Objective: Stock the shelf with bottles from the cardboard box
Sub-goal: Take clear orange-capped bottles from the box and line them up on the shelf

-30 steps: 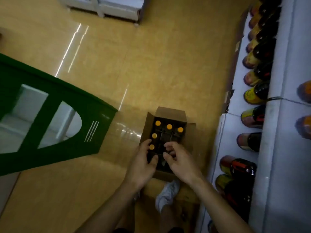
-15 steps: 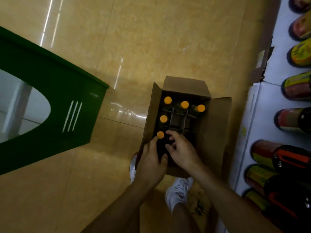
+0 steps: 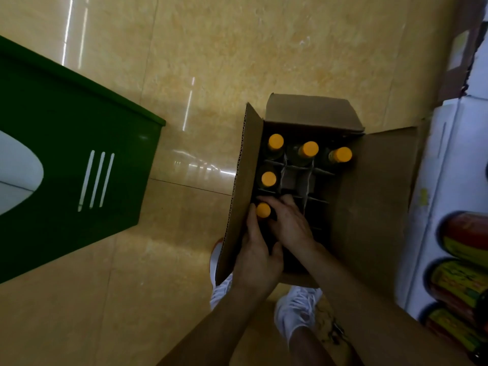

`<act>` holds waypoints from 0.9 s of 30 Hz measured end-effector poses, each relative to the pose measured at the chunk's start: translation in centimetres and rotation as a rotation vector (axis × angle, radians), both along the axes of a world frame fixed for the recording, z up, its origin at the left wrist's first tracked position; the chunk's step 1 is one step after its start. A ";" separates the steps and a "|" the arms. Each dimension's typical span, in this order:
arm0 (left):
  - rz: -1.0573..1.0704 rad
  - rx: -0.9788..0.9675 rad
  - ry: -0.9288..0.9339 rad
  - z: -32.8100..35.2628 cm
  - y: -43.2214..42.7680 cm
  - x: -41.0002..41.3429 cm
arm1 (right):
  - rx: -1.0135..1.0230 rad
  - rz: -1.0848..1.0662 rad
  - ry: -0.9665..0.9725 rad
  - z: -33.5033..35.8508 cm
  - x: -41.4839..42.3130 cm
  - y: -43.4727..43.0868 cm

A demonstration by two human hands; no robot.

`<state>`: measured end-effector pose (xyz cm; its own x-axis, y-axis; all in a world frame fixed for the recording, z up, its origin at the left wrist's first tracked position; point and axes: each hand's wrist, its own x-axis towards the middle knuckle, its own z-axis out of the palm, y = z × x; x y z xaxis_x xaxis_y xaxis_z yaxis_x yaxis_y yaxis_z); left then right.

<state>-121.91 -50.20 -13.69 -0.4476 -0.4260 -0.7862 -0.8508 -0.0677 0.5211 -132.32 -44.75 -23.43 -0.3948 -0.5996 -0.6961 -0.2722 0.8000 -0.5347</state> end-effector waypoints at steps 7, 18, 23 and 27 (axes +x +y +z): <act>-0.001 -0.005 -0.030 -0.3 0.3 0.4 | -0.071 -0.004 0.043 -0.4 -0.1 0.2; -0.042 -0.012 -0.054 4.0 -0.6 0.0 | -0.272 -0.129 -0.041 8.8 0.2 2.9; -0.083 -0.022 0.030 9.8 -1.9 0.3 | -0.334 -0.173 -0.109 17.3 -0.7 2.3; -0.094 -0.012 0.201 15.6 -3.1 0.4 | -0.420 -0.227 -0.114 25.0 -1.4 1.9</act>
<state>-121.51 -53.28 1.88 -0.6332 -0.3840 -0.6720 -0.7317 0.0141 0.6815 -133.67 -42.84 1.57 -0.4838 -0.7454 -0.4586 -0.0368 0.5409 -0.8403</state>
